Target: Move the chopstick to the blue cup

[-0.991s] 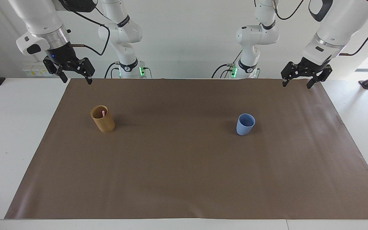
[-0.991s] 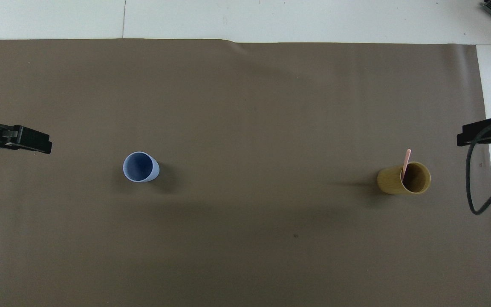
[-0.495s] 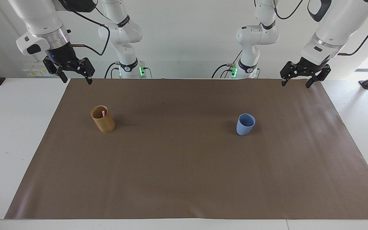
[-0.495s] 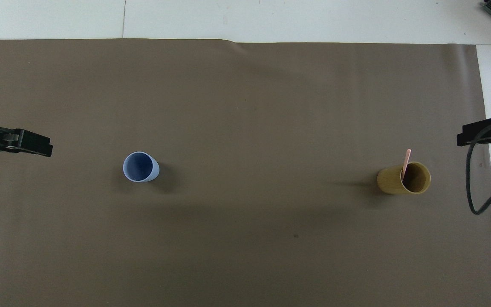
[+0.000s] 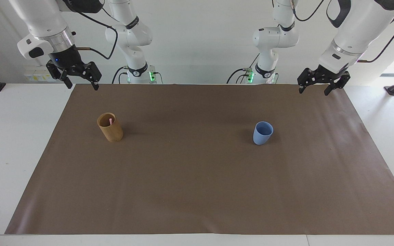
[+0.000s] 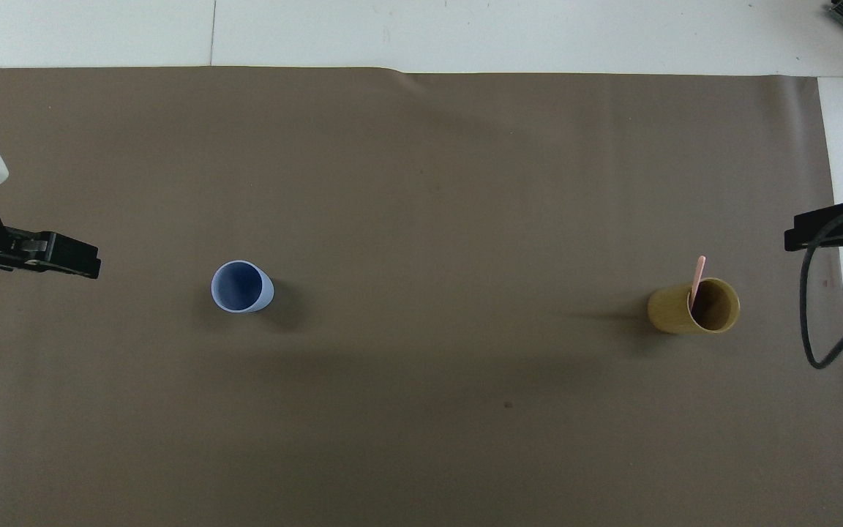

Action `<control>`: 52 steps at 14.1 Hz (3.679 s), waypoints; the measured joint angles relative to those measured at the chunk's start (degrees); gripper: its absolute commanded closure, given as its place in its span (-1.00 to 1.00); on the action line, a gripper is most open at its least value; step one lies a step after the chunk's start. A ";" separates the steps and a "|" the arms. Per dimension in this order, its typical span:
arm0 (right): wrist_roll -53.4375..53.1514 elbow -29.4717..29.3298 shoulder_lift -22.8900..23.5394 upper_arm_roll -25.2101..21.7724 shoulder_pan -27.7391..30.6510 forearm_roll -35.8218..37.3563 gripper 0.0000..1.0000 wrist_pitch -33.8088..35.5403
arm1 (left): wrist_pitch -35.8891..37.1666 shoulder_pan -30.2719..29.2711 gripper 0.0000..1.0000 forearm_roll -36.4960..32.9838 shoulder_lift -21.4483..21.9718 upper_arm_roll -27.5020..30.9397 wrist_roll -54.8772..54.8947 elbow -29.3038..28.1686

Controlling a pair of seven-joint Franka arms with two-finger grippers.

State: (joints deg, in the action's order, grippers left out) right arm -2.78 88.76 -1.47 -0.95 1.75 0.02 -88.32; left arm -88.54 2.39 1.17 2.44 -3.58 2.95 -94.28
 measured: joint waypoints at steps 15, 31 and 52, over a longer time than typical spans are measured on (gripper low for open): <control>0.00 0.00 0.00 0.00 0.00 0.00 -1.00 0.00 | -14.88 0.25 -1.00 0.07 -0.02 -0.70 -0.53 -15.49; 0.00 0.00 0.00 0.00 0.00 0.00 -1.00 0.00 | -38.04 6.97 -0.43 1.05 -6.95 -1.30 -13.37 -29.04; 0.00 0.01 0.00 0.00 0.00 0.00 -1.00 0.00 | -35.69 28.70 1.00 -1.16 -10.79 -1.64 -32.01 -18.80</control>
State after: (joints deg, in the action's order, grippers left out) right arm -2.78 88.76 -1.47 -0.95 1.75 0.02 -88.32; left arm -124.23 31.09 0.01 -8.35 -5.22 -29.06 -113.08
